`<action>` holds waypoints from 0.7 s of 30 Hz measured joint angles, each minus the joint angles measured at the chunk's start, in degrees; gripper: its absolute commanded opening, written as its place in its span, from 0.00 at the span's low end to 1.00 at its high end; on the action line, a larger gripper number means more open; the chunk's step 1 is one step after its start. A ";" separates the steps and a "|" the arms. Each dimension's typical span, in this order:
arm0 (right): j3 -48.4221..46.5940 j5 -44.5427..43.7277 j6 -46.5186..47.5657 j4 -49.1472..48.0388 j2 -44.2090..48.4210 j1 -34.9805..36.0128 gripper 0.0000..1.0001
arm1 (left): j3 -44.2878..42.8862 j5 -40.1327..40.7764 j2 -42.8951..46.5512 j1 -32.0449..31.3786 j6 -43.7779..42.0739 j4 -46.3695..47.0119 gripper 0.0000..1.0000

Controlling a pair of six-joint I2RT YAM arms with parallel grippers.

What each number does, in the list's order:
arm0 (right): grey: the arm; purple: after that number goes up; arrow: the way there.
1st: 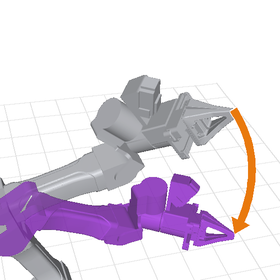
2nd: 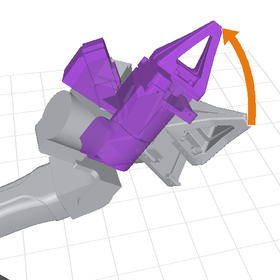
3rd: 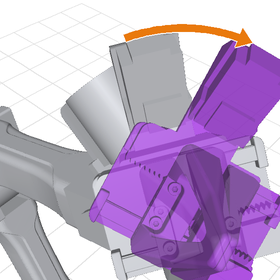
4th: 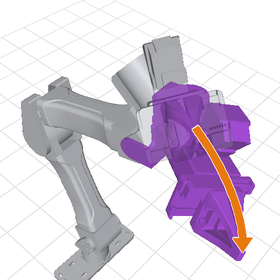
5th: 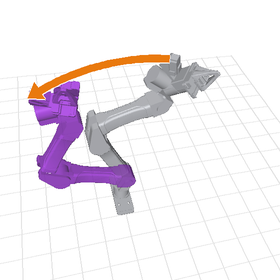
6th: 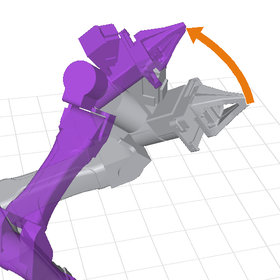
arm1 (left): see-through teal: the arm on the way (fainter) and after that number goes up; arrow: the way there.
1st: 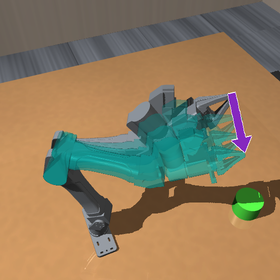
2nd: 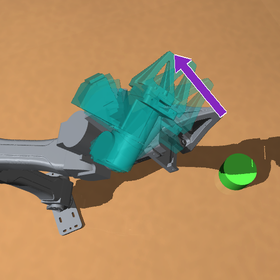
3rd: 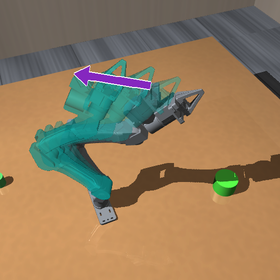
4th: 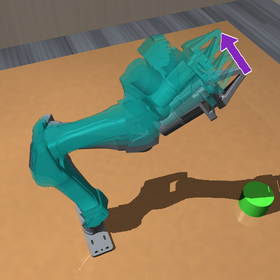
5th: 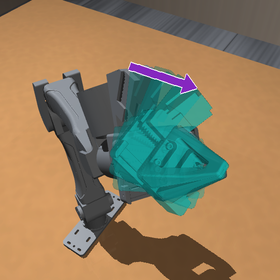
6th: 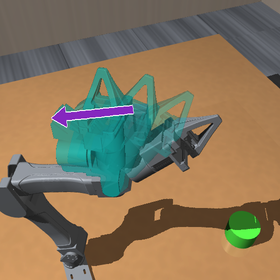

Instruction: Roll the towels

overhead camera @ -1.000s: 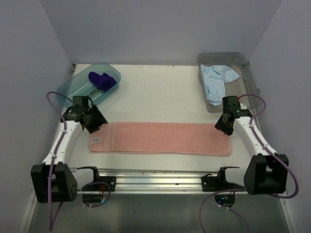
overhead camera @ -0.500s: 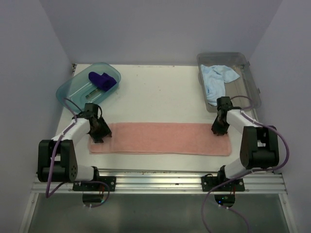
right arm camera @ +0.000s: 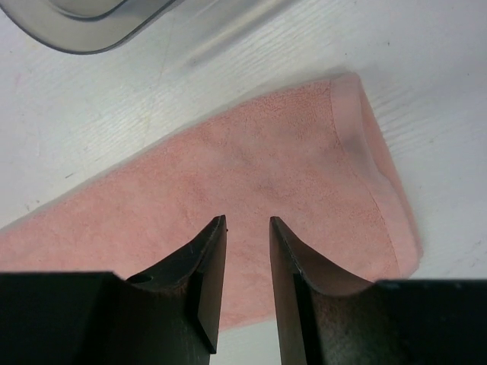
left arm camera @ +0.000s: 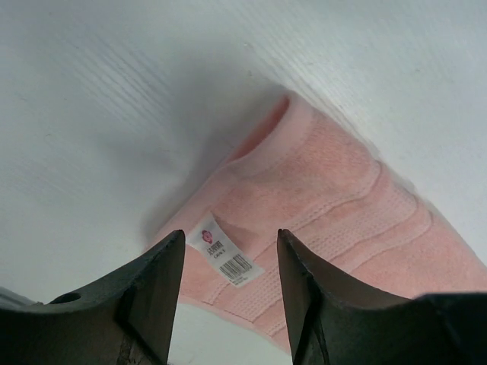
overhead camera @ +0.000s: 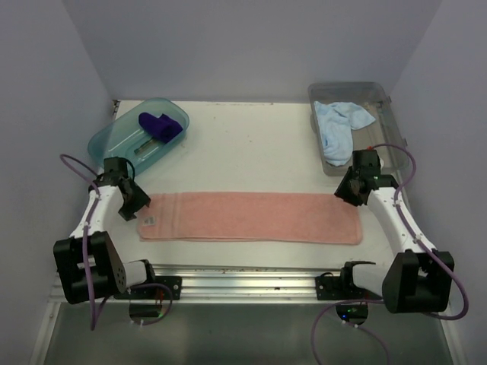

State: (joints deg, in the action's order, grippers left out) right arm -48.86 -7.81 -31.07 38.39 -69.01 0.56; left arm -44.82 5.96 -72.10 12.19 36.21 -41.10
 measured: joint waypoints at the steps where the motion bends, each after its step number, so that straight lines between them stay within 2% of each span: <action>1: 0.00 0.33 0.00 0.44 0.61 0.00 0.34 | 0.00 0.11 -0.59 0.83 -0.04 -0.26 0.55; 7: -0.42 1.60 0.09 3.04 2.27 -0.11 0.35 | 0.00 0.04 -4.39 2.54 -0.68 -0.31 0.54; 8: -0.72 1.60 0.20 3.50 2.27 -0.13 0.35 | 0.00 0.00 -4.96 2.89 -0.87 -0.20 0.49; 10: -1.25 1.62 0.35 4.00 2.29 -0.13 0.35 | 0.00 -0.15 -6.25 3.52 -1.07 0.17 0.48; 17: -1.46 4.37 0.22 4.09 2.34 -0.20 0.35 | 1.44 -1.03 -11.76 3.93 -0.92 4.46 0.48; 19: -1.46 4.59 0.15 4.07 2.43 -0.20 0.35 | 1.57 -1.25 -11.76 3.93 -0.87 5.03 0.40; 20: -1.46 4.57 0.11 4.11 2.49 -0.20 0.35 | 1.66 -1.53 -11.74 3.93 -0.87 5.35 0.24; 21: -1.46 4.57 0.04 4.13 2.69 -0.20 0.35 | 1.70 -1.95 -11.74 3.93 -0.63 5.77 0.14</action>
State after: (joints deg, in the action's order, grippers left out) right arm -50.33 -3.25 -31.03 42.52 -66.32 0.36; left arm -43.11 4.01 -83.83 16.12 35.57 -35.33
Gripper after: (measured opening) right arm 0.346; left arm 0.304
